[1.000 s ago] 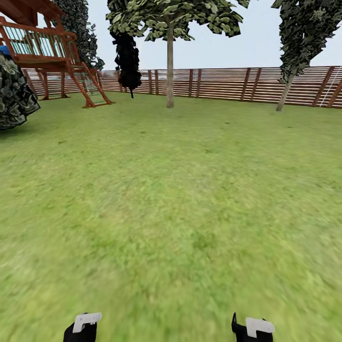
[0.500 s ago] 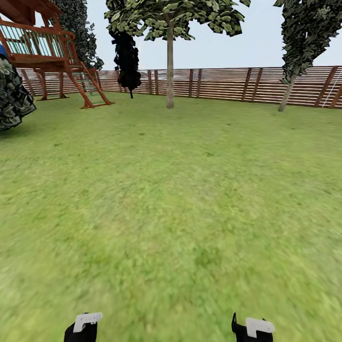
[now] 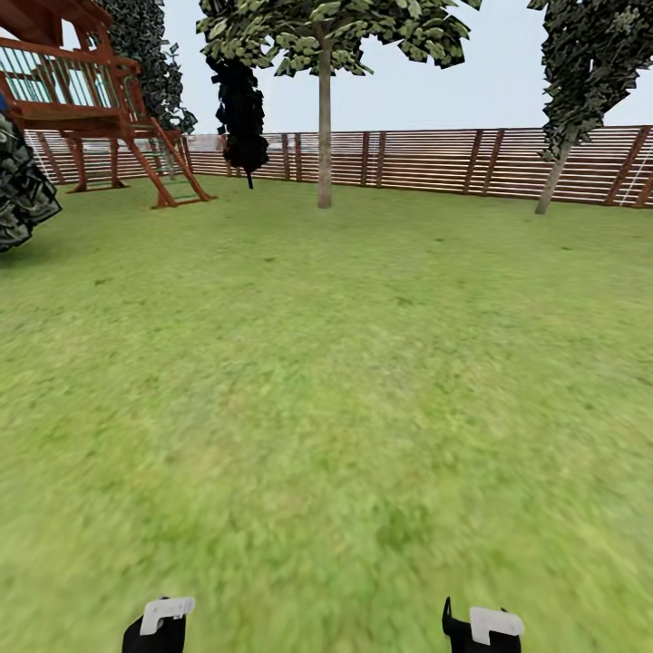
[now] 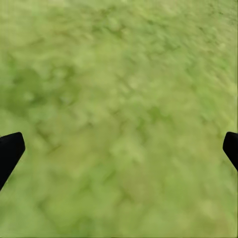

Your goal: In the garden, pick up the pesticide atomizer on the floor and spray pesticide onto both trees until each tree trunk is fully covered.

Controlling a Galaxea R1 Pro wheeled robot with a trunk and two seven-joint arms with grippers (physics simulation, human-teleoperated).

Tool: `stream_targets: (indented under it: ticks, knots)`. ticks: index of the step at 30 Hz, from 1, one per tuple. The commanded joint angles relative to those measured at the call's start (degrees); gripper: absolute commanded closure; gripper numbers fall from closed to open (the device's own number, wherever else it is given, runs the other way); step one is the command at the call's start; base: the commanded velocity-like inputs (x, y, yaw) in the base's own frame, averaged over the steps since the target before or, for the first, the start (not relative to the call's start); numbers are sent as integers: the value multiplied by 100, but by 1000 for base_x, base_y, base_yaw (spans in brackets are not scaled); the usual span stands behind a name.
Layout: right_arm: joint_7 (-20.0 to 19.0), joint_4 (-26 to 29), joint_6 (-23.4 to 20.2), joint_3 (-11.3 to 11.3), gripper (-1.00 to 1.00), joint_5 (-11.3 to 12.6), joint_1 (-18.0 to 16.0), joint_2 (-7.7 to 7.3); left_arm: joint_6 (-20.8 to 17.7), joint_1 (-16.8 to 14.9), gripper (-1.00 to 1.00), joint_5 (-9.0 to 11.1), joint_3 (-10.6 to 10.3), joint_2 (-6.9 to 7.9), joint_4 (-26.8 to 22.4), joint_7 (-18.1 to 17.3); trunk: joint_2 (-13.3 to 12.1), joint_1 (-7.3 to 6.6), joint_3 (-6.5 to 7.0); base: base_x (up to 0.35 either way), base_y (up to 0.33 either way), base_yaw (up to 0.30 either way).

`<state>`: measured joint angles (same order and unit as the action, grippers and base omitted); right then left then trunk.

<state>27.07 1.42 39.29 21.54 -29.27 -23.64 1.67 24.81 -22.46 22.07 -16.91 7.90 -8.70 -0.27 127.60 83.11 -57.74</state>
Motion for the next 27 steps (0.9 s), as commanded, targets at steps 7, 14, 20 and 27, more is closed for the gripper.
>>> stream_targets:
  ticks: [7,14,20,27]
  knots:
    - [0,1,0,-1,-100,0,0,0,2,1,100,-1,2,1,-1,0,0,0,0,340,0,0]
    - [0,0,0,0,-100,0,0,0,1,0,100,-1,2,1,-1,0,0,0,0,340,0,0]
    - [0,0,0,0,-100,0,0,0,0,4,100,-1,1,1,-1,0,0,0,0,340,0,0]
    - [0,-1,0,0,-100,0,0,2,-2,-1,100,-1,1,1,-1,0,0,0,0,340,0,0]
